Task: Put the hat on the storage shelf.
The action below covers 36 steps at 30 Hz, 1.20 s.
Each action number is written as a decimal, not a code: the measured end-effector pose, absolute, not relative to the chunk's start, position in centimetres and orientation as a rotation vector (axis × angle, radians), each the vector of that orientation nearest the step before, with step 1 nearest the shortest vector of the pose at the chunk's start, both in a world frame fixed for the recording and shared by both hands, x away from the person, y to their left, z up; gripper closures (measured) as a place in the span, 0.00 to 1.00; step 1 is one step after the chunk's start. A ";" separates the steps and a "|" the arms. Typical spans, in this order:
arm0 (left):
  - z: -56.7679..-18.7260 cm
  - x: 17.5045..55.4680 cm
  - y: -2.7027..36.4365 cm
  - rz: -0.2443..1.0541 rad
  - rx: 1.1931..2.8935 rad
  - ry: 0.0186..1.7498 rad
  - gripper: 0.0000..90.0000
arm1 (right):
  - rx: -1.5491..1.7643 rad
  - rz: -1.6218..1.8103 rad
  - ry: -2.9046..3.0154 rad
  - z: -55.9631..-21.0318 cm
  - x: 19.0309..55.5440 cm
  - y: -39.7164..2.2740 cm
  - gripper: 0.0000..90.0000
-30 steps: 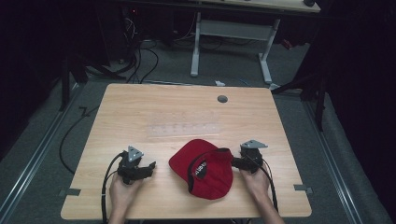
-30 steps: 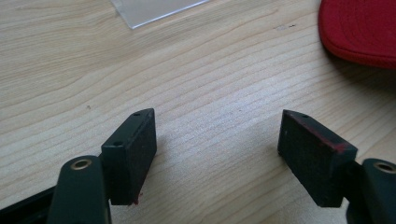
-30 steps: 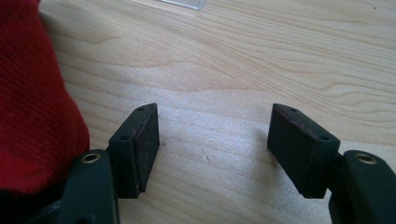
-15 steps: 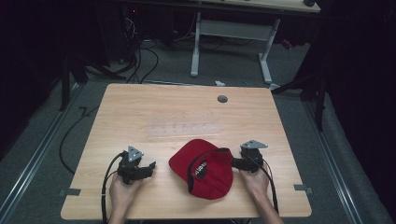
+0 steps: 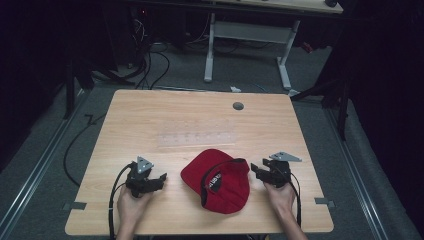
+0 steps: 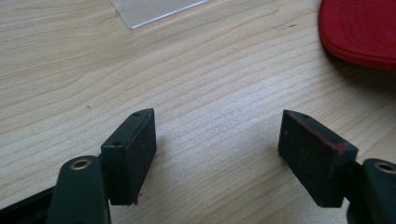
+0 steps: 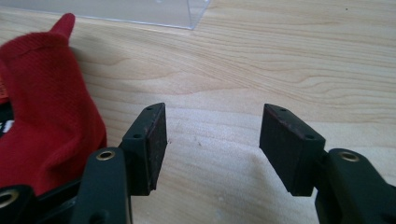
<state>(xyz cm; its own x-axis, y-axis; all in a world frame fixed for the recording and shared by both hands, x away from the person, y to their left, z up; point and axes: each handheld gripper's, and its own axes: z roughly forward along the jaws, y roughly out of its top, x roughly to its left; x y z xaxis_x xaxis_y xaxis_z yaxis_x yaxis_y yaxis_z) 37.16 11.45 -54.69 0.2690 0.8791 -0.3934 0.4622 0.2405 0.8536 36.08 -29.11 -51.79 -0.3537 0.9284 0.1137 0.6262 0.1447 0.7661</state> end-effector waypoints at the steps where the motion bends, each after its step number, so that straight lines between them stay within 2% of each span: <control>1: -54.7 37.2 11.4 0.458 1.391 1.362 0.31 | 1.489 1.062 2.041 -51.8 36.1 -29.1 0.47; 20: -54.7 37.2 11.4 0.457 1.392 1.362 0.31 | 1.374 1.217 2.058 -50.2 32.8 -29.0 0.39; 26: -54.7 37.2 11.4 0.457 1.391 1.362 0.31 | 1.339 1.223 2.116 -50.2 33.2 -27.8 0.34; 36: -54.7 37.2 11.4 0.457 1.391 1.362 0.31 | 1.290 1.223 2.171 -50.0 34.7 -25.8 0.32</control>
